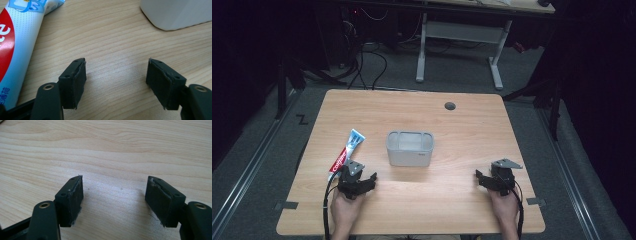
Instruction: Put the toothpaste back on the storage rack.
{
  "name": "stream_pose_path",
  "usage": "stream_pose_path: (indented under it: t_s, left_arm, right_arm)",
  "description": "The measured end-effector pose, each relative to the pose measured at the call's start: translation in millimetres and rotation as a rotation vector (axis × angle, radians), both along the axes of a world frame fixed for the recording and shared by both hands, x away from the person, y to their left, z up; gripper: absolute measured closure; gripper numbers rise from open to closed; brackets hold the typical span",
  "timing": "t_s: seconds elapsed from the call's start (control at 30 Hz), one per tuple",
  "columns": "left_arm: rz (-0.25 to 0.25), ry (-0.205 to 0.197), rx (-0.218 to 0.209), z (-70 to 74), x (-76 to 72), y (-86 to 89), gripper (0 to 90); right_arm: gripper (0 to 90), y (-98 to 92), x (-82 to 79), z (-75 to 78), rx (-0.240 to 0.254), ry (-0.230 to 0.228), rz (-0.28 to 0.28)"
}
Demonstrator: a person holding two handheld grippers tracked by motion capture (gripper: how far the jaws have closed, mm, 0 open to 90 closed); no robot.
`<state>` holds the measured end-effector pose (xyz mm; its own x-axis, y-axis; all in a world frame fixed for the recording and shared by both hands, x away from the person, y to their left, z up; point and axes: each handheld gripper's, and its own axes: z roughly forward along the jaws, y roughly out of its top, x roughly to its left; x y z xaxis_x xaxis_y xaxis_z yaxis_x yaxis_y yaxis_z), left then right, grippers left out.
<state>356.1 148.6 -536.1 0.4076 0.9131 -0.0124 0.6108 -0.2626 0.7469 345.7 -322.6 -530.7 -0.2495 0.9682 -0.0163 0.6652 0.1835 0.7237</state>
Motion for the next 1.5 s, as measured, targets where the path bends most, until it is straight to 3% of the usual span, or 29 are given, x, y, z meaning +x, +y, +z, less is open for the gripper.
stream_pose_path:
  t_s: [0.53,1.0,1.33,1.5]
  left_arm:
    - [-0.006,0.003,-0.003,-0.1,0.3,-0.1,31.0]
    - [-0.040,0.011,0.001,-0.2,0.6,-1.9,25.0]
    - [-0.067,0.010,0.001,-0.1,-2.3,-1.8,25.9]
    - [-0.076,0.024,-0.040,1.3,-4.7,1.0,29.0]
  right_arm:
    - [30.8,0.4,0.1,0.0,-0.002,0.000,0.001]
    - [30.9,0.5,0.0,0.1,0.000,0.002,0.000]
    - [30.7,0.3,-0.2,0.0,-0.001,0.001,0.003]
    - [30.8,0.2,-0.1,0.0,-0.002,0.000,0.004]
